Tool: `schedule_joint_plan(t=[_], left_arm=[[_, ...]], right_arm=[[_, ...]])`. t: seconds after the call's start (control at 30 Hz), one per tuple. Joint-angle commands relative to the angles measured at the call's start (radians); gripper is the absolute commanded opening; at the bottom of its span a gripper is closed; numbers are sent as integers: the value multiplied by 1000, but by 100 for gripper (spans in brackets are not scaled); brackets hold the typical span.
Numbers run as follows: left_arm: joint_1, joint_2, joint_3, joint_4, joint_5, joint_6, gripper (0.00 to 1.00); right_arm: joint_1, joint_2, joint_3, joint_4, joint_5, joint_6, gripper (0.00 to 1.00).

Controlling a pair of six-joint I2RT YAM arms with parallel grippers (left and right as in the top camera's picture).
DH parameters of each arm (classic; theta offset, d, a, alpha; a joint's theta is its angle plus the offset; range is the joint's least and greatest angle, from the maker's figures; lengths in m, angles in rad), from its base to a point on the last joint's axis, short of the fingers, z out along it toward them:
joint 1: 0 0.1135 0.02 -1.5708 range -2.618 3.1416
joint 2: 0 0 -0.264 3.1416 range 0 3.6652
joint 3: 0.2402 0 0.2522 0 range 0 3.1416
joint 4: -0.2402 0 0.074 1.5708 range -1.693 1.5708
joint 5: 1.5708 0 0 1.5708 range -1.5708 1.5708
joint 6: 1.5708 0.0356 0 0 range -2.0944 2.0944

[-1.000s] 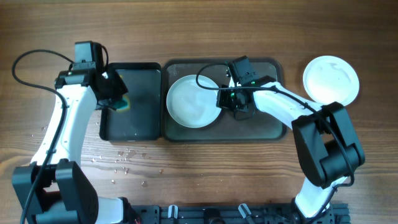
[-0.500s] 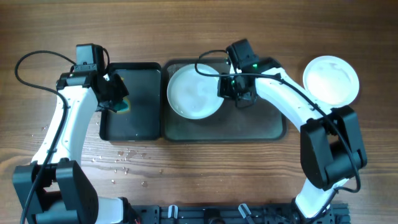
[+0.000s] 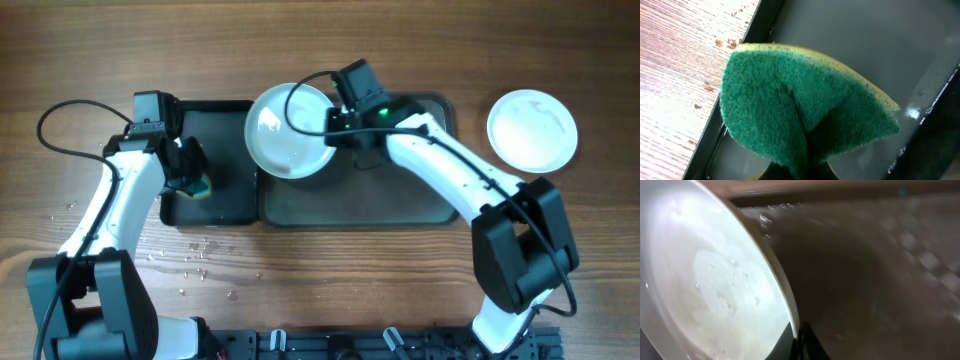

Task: Clean dirty plates on tray and stack at the side
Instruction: 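Lift the wiped plate with the right gripper and carry it leftward, then release the sponge in the small tray and pull the left gripper back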

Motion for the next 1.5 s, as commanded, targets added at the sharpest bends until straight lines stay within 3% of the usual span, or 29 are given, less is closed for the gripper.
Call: schedule_joint_plan(t=[0.0, 0.4, 0.73, 0.9, 1.03, 1.07, 1.23, 1.47], left_arm=[[3, 7, -56, 59, -13, 13, 4], [2, 7, -140, 188, 54, 13, 4], [2, 8, -179, 269, 66, 13, 4], [2, 8, -179, 274, 66, 13, 10], [2, 8, -179, 281, 65, 14, 56], [2, 8, -179, 283, 65, 15, 63], [2, -34, -167, 275, 65, 26, 75], [2, -237, -134, 246, 63, 39, 77]], right_arm=[[63, -31, 31, 73, 135, 26, 4], [168, -19, 31, 295, 342, 13, 4], [169, 39, 31, 410, 345, -39, 4], [169, 41, 31, 418, 345, -39, 4], [169, 53, 31, 418, 345, -39, 4], [169, 58, 31, 418, 345, -39, 4], [169, 68, 31, 430, 345, -39, 4], [169, 68, 31, 472, 345, -64, 4]])
